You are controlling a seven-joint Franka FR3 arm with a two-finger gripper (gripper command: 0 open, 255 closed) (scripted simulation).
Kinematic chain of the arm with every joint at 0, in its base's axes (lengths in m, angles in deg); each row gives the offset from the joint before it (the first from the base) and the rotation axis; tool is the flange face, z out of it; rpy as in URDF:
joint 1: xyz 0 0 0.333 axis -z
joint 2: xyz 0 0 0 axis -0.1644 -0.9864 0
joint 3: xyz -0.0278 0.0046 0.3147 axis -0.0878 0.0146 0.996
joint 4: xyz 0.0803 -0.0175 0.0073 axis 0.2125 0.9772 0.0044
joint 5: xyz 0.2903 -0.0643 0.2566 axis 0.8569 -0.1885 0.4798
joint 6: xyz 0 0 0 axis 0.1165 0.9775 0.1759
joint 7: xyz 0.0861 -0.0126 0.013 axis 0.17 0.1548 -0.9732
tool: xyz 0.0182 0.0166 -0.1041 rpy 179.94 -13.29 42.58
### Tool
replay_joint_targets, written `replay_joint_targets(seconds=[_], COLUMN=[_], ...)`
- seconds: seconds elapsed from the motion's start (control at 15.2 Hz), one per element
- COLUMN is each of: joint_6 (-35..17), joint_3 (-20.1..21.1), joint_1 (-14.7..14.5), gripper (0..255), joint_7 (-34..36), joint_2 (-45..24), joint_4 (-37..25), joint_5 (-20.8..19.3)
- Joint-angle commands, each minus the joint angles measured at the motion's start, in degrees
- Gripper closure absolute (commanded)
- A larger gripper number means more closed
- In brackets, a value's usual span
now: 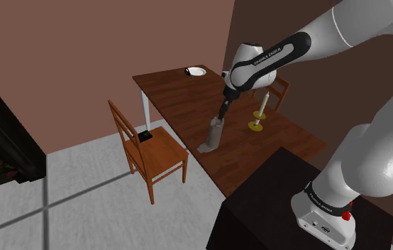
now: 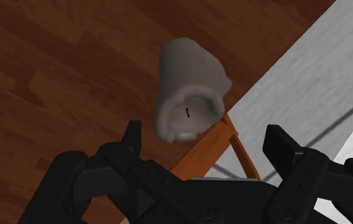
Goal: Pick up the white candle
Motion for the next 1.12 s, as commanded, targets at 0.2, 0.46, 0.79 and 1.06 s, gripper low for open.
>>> replay_joint_targets(seconds=[0.2,0.46,0.79,1.06], joint_6=[-5.5,-8.4,-9.0,-9.0], joint_3=[0.5,1.0,1.1,1.1], joint_1=[-0.4,-0.2,-0.2,-0.2], gripper=[0,0,255,255], joint_7=[-5.0,-6.7,-7.0,-6.9], joint_2=[-6.0,-8.8,-9.3,-9.2], joint_4=[-0.9,-0.5,-0.3,-0.4], joint_5=[3.3,5.4,5.8,5.8])
